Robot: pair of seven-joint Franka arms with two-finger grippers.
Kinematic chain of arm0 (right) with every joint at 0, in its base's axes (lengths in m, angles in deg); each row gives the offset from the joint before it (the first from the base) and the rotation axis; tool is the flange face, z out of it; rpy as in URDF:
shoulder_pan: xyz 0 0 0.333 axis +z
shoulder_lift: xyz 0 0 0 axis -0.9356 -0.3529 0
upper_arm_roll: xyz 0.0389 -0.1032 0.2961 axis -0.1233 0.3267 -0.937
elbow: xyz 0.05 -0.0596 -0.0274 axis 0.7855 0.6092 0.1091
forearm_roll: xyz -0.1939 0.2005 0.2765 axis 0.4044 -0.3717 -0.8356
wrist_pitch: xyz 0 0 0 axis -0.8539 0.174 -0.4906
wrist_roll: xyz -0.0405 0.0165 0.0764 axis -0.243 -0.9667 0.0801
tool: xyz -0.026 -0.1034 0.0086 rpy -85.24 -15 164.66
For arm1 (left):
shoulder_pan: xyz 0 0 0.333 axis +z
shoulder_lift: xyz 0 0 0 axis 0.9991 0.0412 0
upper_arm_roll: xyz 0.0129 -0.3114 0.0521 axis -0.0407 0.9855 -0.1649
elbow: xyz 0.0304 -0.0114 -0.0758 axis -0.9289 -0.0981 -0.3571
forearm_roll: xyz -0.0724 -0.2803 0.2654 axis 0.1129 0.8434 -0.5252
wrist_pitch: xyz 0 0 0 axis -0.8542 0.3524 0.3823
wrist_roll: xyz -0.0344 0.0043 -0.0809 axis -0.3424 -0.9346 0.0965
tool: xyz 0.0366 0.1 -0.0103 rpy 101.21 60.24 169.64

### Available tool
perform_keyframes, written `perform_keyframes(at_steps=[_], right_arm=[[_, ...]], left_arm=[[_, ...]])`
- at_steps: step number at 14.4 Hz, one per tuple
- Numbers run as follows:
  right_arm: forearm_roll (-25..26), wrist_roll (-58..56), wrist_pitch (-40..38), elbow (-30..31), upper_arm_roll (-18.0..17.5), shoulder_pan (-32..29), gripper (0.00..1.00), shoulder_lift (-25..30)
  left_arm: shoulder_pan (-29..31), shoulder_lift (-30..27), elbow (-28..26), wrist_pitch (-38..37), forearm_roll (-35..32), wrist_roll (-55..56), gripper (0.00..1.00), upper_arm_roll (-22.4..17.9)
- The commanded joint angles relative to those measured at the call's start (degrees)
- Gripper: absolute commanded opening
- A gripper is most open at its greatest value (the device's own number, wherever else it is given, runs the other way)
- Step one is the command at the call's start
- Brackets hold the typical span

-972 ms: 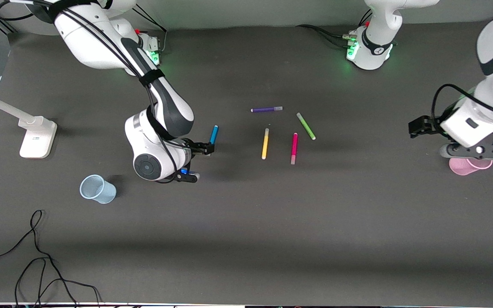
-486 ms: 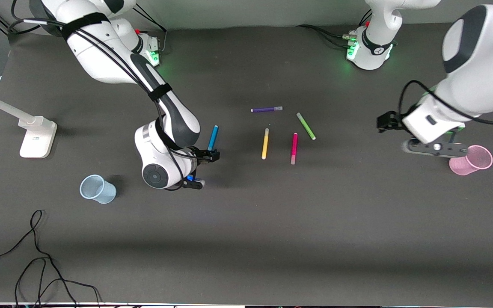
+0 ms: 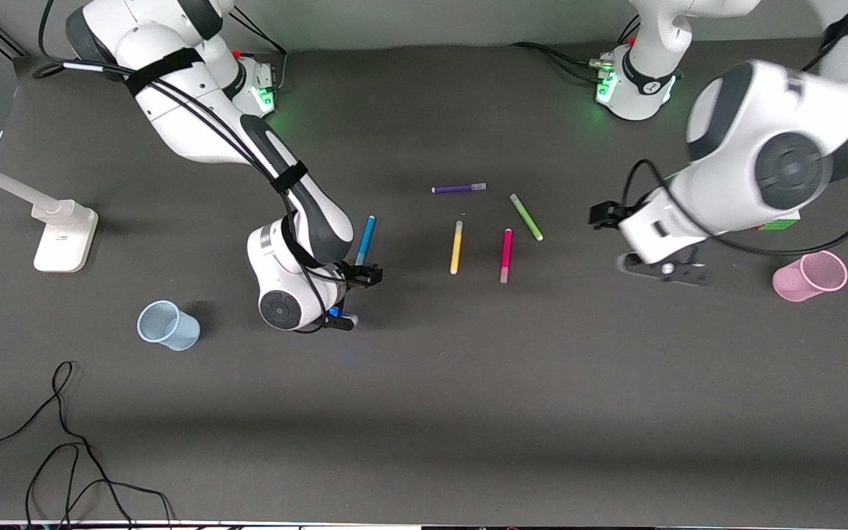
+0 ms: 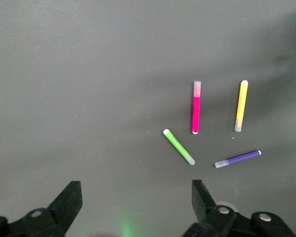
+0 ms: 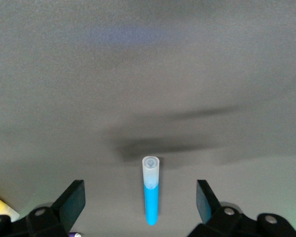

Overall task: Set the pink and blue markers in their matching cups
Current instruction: 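Grasp the blue marker with the right gripper while the left gripper reaches the pink marker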

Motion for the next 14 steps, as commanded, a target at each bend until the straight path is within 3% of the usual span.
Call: perform_keyframes(at_steps=[1,4,9,11,14], right_arm=[[-1.1,0.3,1.4,0.1,0.2,0.4,1.00,-0.3],[-1.3,1.3,5.2,2.4,0.2,1.8,0.98,-0.2],[-1.4,1.3,6.8,4.8,0.2,2.2,0.95,0.8],[-1.4,1.3,6.8,5.0,0.2,2.2,0.82,1.1],[-1.4,1.3,7.1,5.8,0.2,2.2,0.43,1.3]], left_arm=[[-4.3,3.3,-2.2,5.7,0.4,3.4,0.99,-0.7],[-6.8,9.3,-5.6,18.1,0.3,7.4,0.99,-0.7],[-9.1,16.3,-7.9,31.4,0.1,7.5,1.00,-0.7],[-9.2,16.6,-11.2,35.4,0.1,7.5,0.99,-0.7],[-10.5,14.3,-18.9,41.5,0.1,7.5,0.99,-0.7]])
